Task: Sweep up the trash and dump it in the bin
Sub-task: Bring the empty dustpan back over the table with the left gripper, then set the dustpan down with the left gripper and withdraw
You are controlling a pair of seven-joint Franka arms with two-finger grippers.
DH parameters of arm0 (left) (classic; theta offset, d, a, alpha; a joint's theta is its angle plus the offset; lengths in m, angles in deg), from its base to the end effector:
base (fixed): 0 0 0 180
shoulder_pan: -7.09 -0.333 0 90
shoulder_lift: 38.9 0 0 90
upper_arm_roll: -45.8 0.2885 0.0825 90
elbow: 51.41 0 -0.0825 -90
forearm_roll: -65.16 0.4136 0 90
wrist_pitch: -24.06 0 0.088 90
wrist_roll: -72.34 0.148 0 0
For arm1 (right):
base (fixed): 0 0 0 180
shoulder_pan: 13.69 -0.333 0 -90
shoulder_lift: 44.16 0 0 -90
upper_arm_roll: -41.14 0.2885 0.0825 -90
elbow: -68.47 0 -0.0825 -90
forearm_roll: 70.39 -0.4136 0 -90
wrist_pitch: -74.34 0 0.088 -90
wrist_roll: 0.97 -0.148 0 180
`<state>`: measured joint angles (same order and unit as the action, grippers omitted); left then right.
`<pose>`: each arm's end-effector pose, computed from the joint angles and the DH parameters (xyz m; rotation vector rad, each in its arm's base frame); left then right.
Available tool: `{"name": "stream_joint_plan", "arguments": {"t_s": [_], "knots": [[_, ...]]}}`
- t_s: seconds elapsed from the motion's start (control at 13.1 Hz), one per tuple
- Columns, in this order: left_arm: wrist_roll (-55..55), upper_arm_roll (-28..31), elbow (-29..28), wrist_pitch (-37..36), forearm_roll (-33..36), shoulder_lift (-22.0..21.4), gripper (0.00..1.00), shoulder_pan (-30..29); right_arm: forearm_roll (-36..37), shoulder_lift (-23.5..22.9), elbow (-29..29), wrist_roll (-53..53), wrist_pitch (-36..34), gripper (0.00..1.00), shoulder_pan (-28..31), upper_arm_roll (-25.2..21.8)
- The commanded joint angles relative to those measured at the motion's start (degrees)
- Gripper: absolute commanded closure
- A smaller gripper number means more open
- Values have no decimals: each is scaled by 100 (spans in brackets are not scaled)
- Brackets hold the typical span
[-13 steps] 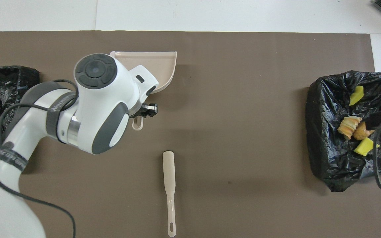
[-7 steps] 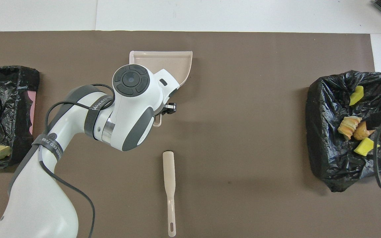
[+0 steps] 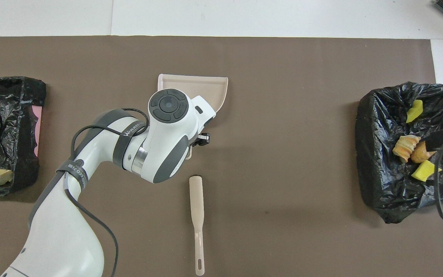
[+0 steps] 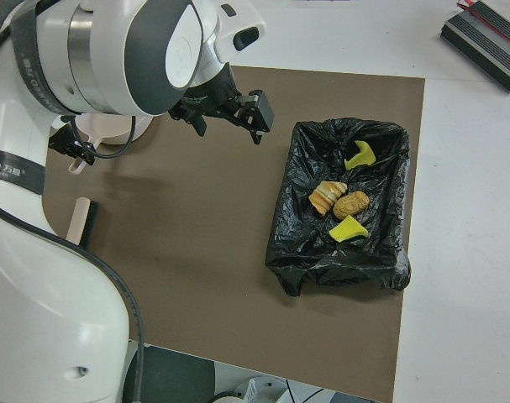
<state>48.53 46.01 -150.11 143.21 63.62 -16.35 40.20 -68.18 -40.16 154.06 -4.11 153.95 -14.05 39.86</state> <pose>0.5577 -0.3637 0.2727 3.1308 -0.2280 -0.0669 0.5419 -0.0153 0.6178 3.1017 -0.1196 -0.0526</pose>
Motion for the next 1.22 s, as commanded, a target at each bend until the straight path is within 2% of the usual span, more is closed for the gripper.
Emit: {"name": "stream_joint_plan", "arguments": {"t_s": [0.0,0.08,0.15,0.3,0.53,0.76,1.14], "knots": [[-36,120,-176,-42,-84,-208,34,160,-124,102,125,77,55,0,72,23],[-36,120,-176,-50,-66,-208,5,169,-124,102,134,77,55,0,72,23],[-27,120,-168,-42,-40,-216,0,161,-124,102,125,77,55,0,72,23],[-10,129,-202,-190,-40,-444,0,100,-124,102,125,77,55,0,72,23],[87,190,-246,-822,-31,-935,0,-190,-124,102,125,77,55,0,72,23],[963,181,-378,-1296,-31,-1699,0,-883,-124,102,125,77,55,0,72,23],[2624,199,-265,-1973,-22,-2474,0,-2184,-124,102,125,77,55,0,72,23]]}}
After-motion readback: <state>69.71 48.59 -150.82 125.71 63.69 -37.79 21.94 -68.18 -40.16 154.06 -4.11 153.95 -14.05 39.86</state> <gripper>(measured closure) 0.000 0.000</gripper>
